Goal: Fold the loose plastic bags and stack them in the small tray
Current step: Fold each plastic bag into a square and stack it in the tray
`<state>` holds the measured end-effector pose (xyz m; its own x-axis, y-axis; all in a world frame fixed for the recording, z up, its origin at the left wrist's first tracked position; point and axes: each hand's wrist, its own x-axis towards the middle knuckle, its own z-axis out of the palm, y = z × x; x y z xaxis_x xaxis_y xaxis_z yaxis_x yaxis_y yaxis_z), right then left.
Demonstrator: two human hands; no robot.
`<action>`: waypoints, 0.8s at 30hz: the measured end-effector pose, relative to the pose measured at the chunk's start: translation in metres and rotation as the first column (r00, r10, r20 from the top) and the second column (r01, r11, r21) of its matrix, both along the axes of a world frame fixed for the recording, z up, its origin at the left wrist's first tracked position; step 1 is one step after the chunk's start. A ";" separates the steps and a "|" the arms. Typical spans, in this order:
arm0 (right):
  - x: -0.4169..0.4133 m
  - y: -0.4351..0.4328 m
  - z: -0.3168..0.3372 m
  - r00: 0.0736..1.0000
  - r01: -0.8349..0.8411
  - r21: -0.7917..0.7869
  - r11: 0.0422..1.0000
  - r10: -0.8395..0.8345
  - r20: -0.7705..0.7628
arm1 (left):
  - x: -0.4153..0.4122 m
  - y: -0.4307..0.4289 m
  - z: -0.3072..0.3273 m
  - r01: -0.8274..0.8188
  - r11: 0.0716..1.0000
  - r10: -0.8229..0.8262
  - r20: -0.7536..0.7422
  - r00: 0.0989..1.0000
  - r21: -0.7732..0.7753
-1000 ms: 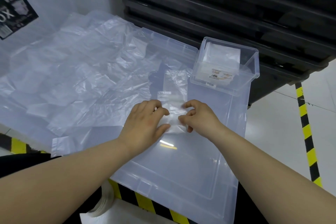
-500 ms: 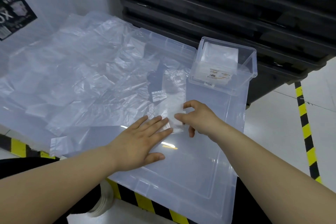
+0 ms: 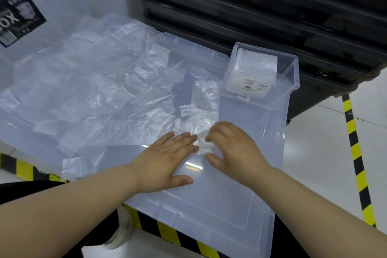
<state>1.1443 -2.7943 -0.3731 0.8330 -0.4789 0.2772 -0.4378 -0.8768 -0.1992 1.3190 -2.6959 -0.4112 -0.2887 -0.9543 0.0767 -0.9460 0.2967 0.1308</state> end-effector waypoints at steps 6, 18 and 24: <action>0.007 0.013 -0.008 0.990 -0.012 0.023 1.000 0.015 -0.139 | 0.001 -0.002 0.007 0.048 0.993 -0.025 -0.213 0.977 0.105; 0.006 0.007 -0.007 0.994 0.101 0.290 0.952 -0.106 0.000 | 0.006 -0.006 0.002 -0.146 0.987 0.131 -0.202 0.971 -0.063; 0.005 0.019 0.004 0.999 0.053 0.547 0.835 -0.050 -0.022 | 0.008 -0.007 -0.002 -0.130 0.986 0.097 -0.268 0.959 -0.106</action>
<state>1.1491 -2.7757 -0.3694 0.8036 -0.5932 -0.0482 -0.4822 -0.6016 -0.6369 1.3268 -2.7027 -0.4128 -0.1337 -0.9585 0.2518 -0.9121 0.2184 0.3471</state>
